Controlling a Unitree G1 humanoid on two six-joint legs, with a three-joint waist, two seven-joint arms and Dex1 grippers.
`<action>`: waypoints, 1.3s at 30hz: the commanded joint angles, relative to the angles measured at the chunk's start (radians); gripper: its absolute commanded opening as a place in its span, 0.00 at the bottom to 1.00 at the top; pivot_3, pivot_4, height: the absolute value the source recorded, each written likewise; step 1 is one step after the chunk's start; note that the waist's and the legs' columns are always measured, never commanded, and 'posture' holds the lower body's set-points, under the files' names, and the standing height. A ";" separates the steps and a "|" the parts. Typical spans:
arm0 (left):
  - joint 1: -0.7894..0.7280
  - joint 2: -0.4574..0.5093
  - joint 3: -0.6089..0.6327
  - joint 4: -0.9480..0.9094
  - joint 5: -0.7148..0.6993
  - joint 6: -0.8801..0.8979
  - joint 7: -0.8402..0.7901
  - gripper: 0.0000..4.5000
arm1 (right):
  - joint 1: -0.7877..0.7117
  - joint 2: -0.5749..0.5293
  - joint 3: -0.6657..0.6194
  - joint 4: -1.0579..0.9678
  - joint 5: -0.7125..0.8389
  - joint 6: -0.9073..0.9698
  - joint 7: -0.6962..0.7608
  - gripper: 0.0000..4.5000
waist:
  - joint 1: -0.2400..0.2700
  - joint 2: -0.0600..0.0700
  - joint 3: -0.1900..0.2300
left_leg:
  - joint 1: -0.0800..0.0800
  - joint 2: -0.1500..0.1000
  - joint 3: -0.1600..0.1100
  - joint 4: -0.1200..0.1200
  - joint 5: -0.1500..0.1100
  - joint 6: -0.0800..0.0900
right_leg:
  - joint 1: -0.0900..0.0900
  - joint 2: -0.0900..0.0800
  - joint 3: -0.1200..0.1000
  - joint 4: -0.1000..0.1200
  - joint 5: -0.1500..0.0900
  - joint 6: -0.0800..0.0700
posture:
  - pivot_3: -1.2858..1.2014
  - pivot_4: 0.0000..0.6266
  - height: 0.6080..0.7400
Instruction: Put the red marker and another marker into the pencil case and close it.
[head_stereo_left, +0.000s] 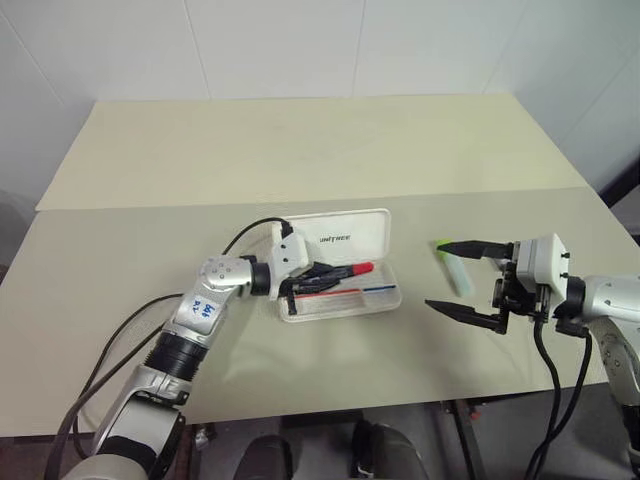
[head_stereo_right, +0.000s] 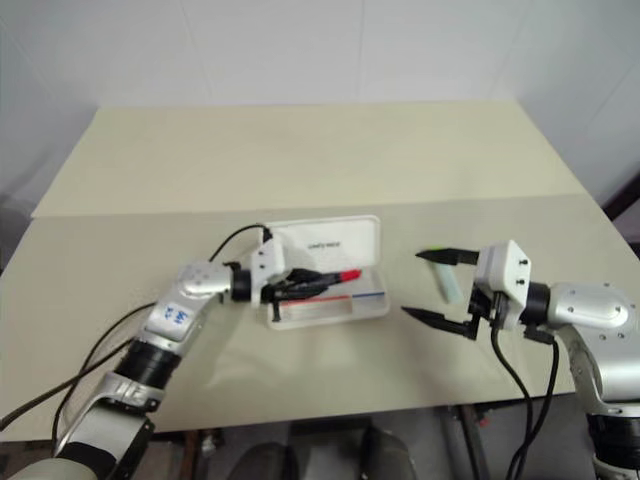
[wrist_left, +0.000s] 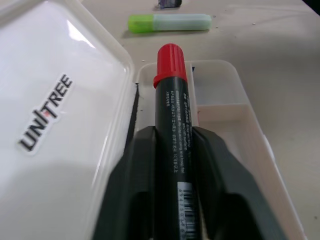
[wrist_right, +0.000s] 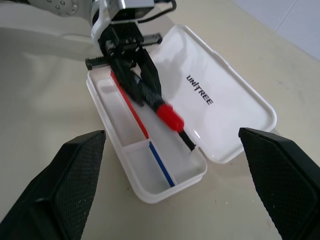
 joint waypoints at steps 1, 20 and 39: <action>-0.027 -0.015 0.017 -0.028 -0.012 -0.013 -0.009 0.60 | 0.004 -0.003 -0.022 -0.044 0.021 0.010 -0.025 1.00 | 0.001 0.000 0.000 | 0.000 0.000 0.000 0.000 0.000 0.000 | 0.000 0.000 0.000 0.000 0.000 0.000 | 0.52 0.24 1.00; 0.198 0.132 0.225 -0.459 -0.259 0.213 -0.058 0.82 | 0.100 0.307 0.101 0.062 -0.236 0.075 -0.558 1.00 | -0.003 -0.001 0.000 | 0.000 0.000 -0.001 0.000 0.000 0.000 | 0.000 -0.001 0.001 0.001 0.000 0.000 | 0.52 0.24 1.00; 0.277 0.337 0.433 -0.591 -0.430 0.307 -0.102 0.99 | 0.015 0.462 0.012 0.173 -0.268 0.073 -0.776 1.00 | -0.025 0.002 0.001 | 0.000 0.000 -0.003 -0.002 0.000 -0.001 | -0.001 0.001 0.003 0.002 0.000 0.000 | 0.52 0.24 1.00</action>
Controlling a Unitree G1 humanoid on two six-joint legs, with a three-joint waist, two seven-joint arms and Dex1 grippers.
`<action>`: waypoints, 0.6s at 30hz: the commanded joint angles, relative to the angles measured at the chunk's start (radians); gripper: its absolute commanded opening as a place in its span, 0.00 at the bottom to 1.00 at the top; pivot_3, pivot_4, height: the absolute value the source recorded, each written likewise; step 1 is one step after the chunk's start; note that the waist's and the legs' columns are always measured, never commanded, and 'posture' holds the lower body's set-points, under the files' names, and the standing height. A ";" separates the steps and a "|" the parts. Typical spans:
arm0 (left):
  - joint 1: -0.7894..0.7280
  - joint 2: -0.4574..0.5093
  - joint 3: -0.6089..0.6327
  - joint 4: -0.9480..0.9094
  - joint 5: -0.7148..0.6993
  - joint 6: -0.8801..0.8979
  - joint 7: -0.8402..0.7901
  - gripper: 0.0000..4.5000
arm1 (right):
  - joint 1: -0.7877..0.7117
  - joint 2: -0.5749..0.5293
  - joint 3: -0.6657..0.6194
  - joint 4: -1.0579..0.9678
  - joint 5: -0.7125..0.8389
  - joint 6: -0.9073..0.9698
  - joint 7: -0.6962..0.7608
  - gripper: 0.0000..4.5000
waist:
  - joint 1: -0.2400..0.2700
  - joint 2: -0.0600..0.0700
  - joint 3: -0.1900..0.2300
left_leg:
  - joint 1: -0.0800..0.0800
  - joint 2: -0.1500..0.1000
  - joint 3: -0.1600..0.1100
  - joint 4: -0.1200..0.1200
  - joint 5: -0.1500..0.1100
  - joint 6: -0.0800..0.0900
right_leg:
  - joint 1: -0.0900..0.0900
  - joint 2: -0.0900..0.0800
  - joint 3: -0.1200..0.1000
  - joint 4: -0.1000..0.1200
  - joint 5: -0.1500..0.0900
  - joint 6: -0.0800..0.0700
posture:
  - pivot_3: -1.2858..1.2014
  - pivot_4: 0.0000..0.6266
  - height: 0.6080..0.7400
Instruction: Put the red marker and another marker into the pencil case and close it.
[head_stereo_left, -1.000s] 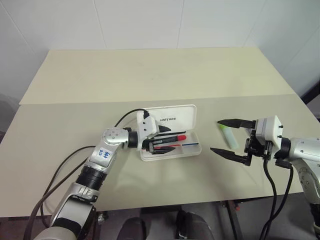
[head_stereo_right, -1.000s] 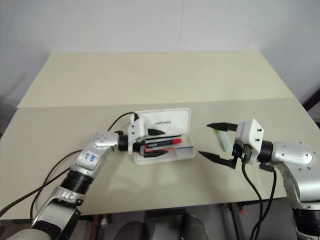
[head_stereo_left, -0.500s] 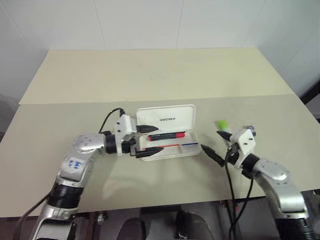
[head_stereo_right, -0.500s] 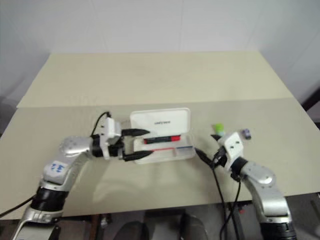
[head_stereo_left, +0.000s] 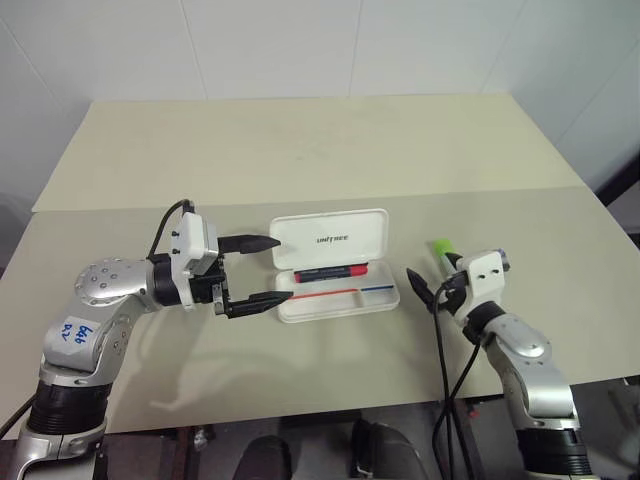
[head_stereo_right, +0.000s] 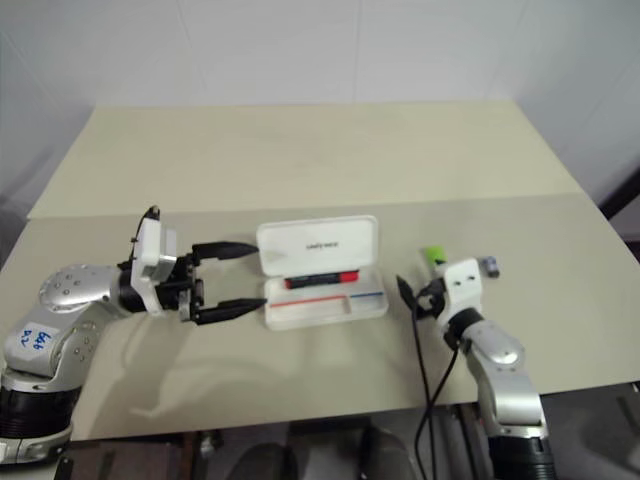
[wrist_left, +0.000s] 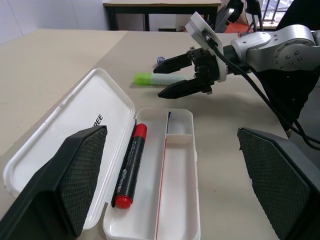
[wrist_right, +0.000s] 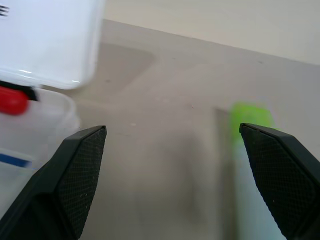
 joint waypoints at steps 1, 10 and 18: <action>0.007 0.038 0.044 -0.031 -0.031 -0.019 -0.023 0.99 | -0.030 -0.010 -0.077 0.019 0.043 -0.021 -0.018 1.00 | -0.006 0.001 0.000 | 0.000 0.000 0.000 0.000 0.000 0.000 | 0.000 0.000 0.000 0.000 0.000 0.000 | 0.52 0.24 1.00; 0.002 0.081 0.058 0.017 -0.025 -0.044 -0.074 0.99 | -0.036 -0.050 -0.136 0.096 0.059 -0.005 -0.003 1.00 | -0.008 0.001 0.000 | 0.000 0.000 0.000 0.000 0.000 0.000 | 0.000 0.000 0.001 0.000 0.000 0.000 | 0.52 0.24 1.00; -0.011 0.096 0.068 0.018 -0.025 -0.048 -0.080 0.99 | -0.009 -0.022 -0.098 0.094 0.077 0.028 0.001 1.00 | -0.008 0.001 0.000 | 0.000 0.000 0.001 0.000 0.000 0.000 | 0.000 0.000 0.001 0.000 0.000 0.000 | 0.52 0.24 1.00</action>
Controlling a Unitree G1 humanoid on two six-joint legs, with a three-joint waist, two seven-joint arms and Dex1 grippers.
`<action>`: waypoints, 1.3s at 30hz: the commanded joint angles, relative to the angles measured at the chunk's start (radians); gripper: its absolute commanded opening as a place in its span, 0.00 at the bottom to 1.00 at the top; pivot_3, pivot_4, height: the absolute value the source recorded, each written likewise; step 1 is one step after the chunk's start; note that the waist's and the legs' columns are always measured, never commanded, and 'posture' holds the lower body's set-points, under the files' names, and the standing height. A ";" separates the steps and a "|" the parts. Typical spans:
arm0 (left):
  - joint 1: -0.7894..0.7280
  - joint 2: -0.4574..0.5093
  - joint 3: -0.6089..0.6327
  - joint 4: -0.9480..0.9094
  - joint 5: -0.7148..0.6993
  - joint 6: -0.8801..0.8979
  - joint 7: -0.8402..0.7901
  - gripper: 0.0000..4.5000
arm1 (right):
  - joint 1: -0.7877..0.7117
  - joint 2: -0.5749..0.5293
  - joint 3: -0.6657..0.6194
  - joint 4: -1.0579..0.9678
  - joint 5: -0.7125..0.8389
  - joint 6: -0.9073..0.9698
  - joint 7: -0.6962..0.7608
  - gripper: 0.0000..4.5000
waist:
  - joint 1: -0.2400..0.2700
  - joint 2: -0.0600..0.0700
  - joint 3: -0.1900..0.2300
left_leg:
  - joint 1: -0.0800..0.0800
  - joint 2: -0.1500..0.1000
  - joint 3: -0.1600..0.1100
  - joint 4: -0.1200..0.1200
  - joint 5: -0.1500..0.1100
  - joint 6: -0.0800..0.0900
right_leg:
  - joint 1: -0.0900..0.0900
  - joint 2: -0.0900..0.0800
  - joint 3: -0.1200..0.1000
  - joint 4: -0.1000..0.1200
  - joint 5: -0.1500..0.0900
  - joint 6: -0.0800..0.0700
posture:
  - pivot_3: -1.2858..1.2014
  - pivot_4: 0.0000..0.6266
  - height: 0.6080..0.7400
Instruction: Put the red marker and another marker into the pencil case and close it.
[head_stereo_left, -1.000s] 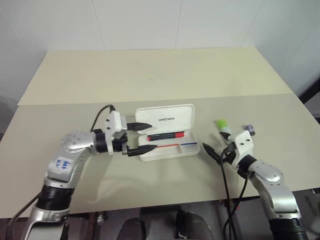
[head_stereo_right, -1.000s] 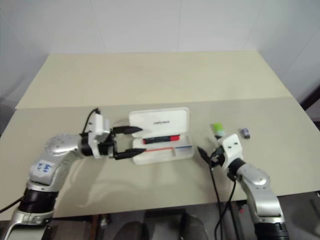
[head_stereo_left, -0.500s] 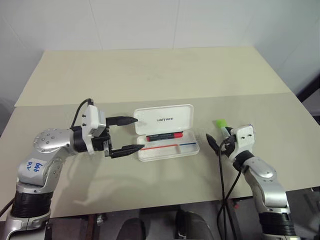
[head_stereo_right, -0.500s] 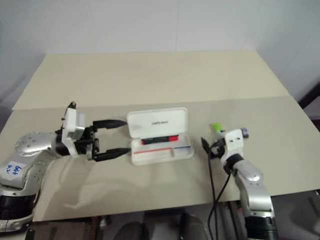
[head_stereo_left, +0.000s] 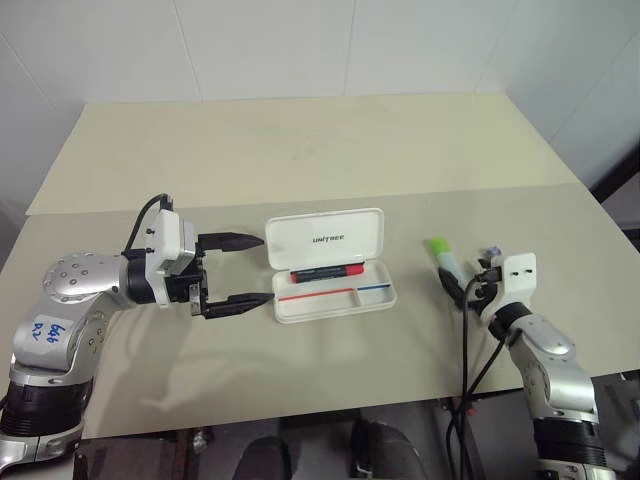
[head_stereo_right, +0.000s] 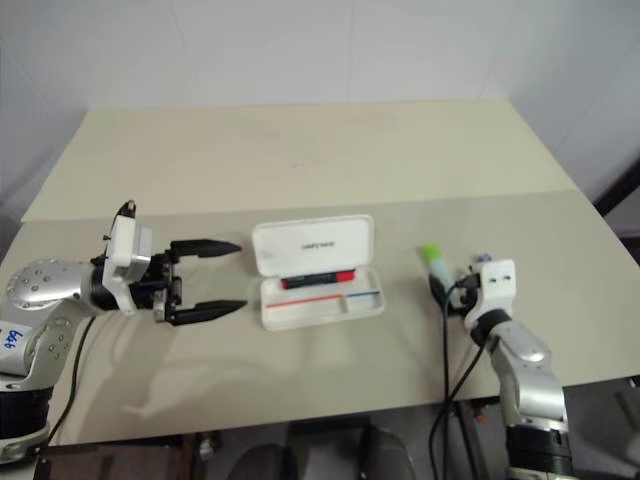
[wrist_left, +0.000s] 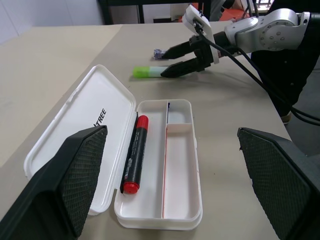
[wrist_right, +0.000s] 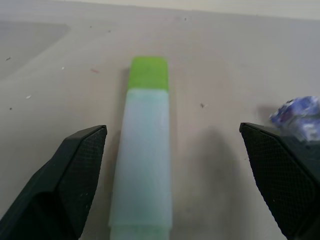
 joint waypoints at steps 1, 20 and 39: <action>-0.021 0.026 0.030 -0.004 -0.016 -0.015 -0.005 0.99 | 0.008 0.013 0.005 -0.024 0.014 0.001 -0.003 1.00 | 0.000 0.000 0.000 | 0.000 0.000 0.000 0.000 0.000 0.000 | 0.000 0.000 0.000 0.000 0.000 0.000 | 0.52 0.24 1.00; -0.016 0.045 0.036 0.006 -0.010 -0.031 -0.007 1.00 | -0.008 0.008 0.062 0.030 -0.025 -0.067 0.011 0.11 | -0.001 -0.002 -0.002 | 0.001 0.000 0.000 0.000 0.000 0.000 | 0.000 0.000 0.001 0.000 0.000 0.000 | 0.52 0.24 1.00; 0.047 0.077 0.081 0.035 -0.009 -0.059 -0.024 1.00 | -0.228 -0.211 -0.011 -0.047 0.379 0.082 0.499 0.11 | 0.000 0.002 0.002 | 0.000 0.000 0.000 -0.001 0.000 0.000 | -0.001 0.000 0.000 0.000 0.000 0.000 | 0.52 0.24 1.00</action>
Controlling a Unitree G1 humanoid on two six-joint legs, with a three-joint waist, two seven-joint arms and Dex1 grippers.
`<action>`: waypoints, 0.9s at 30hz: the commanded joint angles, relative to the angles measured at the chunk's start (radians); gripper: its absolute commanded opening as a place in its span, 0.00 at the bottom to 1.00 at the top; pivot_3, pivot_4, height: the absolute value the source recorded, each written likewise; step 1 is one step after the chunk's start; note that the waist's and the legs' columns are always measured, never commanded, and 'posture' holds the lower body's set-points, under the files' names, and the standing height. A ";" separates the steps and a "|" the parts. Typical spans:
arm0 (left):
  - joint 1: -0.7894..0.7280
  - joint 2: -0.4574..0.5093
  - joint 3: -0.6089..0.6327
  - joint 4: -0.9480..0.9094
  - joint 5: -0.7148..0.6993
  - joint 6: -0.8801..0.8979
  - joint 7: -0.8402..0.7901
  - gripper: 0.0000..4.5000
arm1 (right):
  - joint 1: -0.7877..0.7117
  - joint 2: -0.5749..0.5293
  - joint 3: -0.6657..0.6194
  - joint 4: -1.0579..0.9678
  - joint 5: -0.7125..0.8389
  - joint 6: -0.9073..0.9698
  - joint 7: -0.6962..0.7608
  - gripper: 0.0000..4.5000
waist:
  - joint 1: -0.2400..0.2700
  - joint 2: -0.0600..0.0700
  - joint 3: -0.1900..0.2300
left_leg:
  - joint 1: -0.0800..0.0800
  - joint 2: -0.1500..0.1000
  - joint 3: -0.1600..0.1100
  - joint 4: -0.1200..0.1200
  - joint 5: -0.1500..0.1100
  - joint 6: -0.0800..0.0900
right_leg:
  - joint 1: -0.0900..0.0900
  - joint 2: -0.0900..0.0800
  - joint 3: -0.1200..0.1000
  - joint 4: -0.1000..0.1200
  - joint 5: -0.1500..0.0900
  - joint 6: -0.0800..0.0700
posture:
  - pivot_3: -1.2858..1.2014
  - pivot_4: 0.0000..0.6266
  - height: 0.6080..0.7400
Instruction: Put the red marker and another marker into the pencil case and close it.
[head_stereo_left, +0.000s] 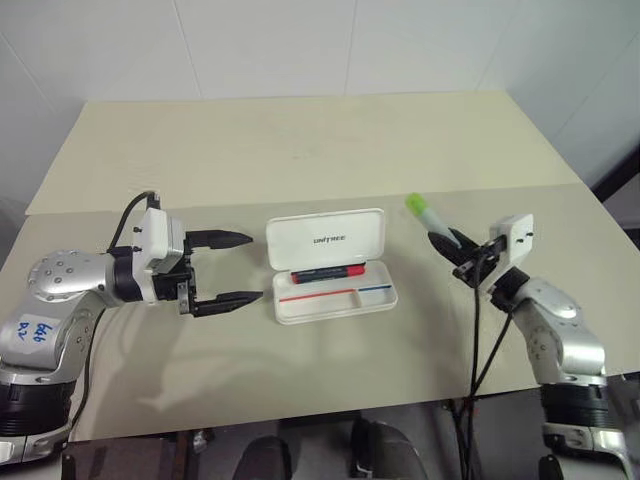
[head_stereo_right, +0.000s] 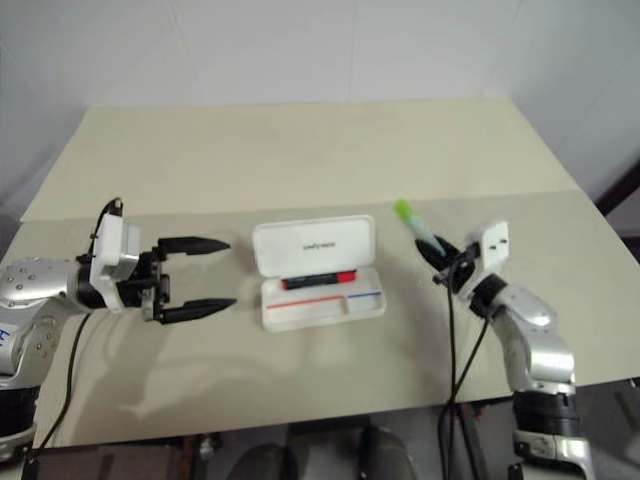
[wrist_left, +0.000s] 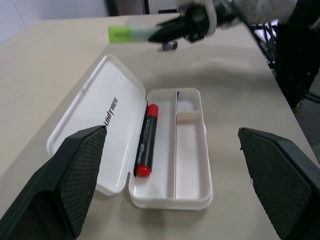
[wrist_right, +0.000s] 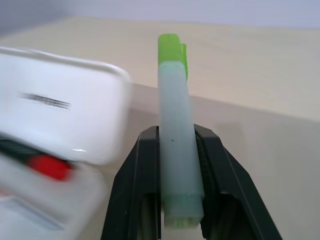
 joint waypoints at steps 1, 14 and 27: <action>0.021 0.020 0.051 -0.001 -0.010 -0.018 -0.002 1.00 | -0.038 -0.068 -0.048 -0.067 0.124 0.096 0.106 0.11 | 0.001 0.000 0.000 | 0.000 0.000 0.000 0.000 0.000 0.000 | 0.000 0.000 0.000 0.000 0.000 0.000 | 0.52 0.24 1.00; 0.126 0.022 0.102 -0.047 -0.007 -0.036 0.017 1.00 | -0.197 -0.199 0.265 -0.091 0.102 0.245 0.499 0.11 | 0.000 -0.002 -0.001 | 0.000 0.000 0.000 0.000 0.000 0.000 | 0.000 0.000 0.000 0.000 0.000 0.000 | 0.52 0.24 1.00; 0.163 0.012 0.102 -0.074 -0.002 -0.068 0.049 1.00 | -0.404 -0.017 0.485 0.210 -0.102 0.060 0.703 0.11 | -0.001 -0.001 -0.001 | 0.000 0.000 0.000 0.001 0.000 0.000 | -0.001 0.000 -0.002 0.001 0.000 0.000 | 0.52 0.24 1.00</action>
